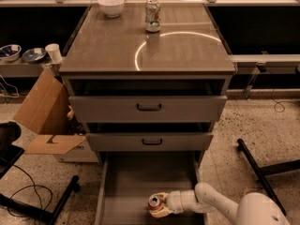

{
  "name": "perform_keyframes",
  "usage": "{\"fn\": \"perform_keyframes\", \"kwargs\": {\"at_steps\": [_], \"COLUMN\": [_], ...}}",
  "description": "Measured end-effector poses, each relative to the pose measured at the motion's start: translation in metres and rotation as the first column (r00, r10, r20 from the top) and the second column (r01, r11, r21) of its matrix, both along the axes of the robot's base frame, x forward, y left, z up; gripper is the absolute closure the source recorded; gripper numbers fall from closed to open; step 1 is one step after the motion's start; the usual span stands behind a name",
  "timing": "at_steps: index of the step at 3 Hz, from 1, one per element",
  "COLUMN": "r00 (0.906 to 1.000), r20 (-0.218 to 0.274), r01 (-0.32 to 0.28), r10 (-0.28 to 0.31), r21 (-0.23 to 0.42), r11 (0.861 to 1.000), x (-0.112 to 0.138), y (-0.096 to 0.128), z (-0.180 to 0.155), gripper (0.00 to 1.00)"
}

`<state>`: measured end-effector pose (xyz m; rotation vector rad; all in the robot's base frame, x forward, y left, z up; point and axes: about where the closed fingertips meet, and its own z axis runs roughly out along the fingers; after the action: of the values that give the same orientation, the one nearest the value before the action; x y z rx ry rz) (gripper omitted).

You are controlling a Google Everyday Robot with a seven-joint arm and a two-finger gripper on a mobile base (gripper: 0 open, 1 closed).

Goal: Pick coke can from bottom drawer and place on counter

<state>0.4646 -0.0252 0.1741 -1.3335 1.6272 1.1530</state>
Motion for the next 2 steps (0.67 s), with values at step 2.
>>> {"fn": "perform_keyframes", "kwargs": {"at_steps": [2], "r00": [0.9981], "r20": [-0.057], "r01": [0.030], "r10": [-0.023], "r21": [0.113], "r11": [0.993], "x": [0.014], "y": [-0.039], "z": [0.176], "gripper": [1.00]}}
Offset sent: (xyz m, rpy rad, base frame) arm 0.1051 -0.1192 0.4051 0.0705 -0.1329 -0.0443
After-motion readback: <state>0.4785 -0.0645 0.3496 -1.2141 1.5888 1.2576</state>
